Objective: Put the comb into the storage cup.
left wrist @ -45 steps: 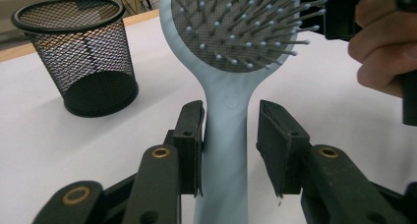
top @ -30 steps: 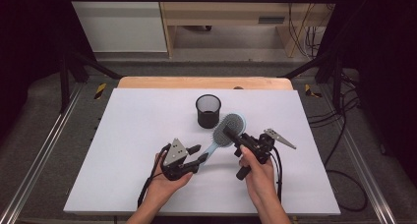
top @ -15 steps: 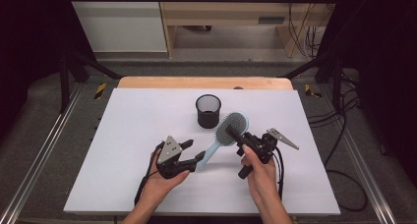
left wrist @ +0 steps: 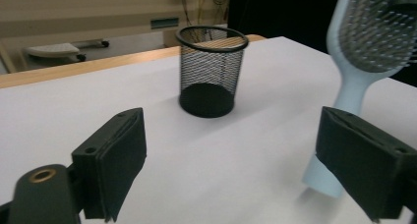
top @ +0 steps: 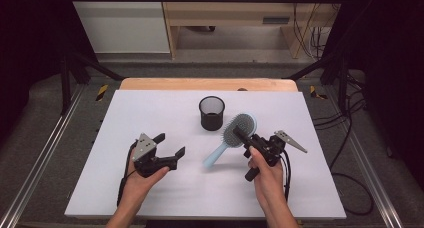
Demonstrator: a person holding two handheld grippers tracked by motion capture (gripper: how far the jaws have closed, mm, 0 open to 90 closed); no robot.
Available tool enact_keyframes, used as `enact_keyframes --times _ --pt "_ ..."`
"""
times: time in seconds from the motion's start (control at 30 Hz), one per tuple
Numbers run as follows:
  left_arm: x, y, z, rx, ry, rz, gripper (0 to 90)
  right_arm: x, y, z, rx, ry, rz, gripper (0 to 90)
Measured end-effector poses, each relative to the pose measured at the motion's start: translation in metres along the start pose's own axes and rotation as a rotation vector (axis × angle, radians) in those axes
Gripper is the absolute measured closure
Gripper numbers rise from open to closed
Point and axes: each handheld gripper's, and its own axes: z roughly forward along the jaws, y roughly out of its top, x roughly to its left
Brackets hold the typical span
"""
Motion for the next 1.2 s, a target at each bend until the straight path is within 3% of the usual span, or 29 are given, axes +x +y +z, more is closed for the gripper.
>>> enact_keyframes --times 0.43,0.67,0.73,0.9,1.2 --pt "0.039 -0.02 -0.051 -0.042 0.104 -0.005 5.5 0.003 0.018 0.012 -0.02 -0.012 0.006 52.6" --pt "0.053 -0.025 -0.056 -0.065 0.14 -0.026 4.6 0.007 0.034 0.024 -0.011 -0.04 -0.007 52.6" --pt "0.054 -0.026 -0.055 -0.069 0.137 -0.039 4.6 0.011 0.039 0.027 -0.01 -0.044 -0.012 52.6" --pt "0.054 -0.028 -0.055 -0.066 0.149 -0.027 4.6 0.022 0.053 0.035 -0.017 -0.047 -0.038 52.4" --pt "0.054 -0.03 -0.053 -0.082 0.131 -0.053 4.1 0.036 0.075 0.058 -0.027 -0.063 -0.058 52.4"
